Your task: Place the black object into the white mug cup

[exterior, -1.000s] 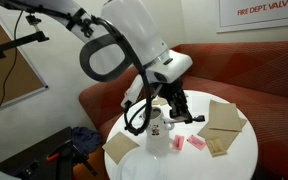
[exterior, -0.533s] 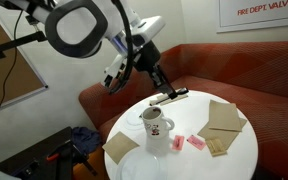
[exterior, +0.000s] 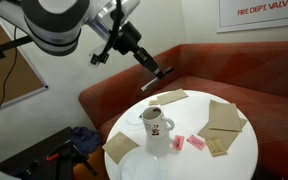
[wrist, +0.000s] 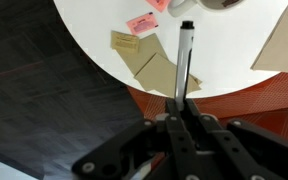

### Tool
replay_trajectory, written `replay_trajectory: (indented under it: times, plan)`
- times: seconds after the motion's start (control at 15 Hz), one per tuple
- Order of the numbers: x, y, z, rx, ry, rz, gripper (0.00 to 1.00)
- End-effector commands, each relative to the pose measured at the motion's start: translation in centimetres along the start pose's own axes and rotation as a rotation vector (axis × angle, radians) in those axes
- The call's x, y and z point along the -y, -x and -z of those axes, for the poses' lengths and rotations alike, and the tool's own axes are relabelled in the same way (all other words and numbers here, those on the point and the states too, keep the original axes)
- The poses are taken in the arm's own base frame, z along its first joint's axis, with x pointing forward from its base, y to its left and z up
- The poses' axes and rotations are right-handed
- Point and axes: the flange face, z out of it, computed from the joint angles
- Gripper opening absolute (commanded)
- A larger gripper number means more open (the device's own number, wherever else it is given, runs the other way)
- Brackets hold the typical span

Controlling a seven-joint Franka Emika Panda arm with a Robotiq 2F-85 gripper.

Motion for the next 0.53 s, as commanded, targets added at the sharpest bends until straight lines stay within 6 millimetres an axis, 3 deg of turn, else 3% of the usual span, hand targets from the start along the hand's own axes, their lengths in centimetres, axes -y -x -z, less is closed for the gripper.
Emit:
replay_trajectory:
  times: [0.0,0.47]
  plan:
    - [0.7,-0.3,2.4,-0.083,0.022,-0.011,0.03]
    - [3.2,0.6,5.3,-0.252,0.072,-0.08,0.03]
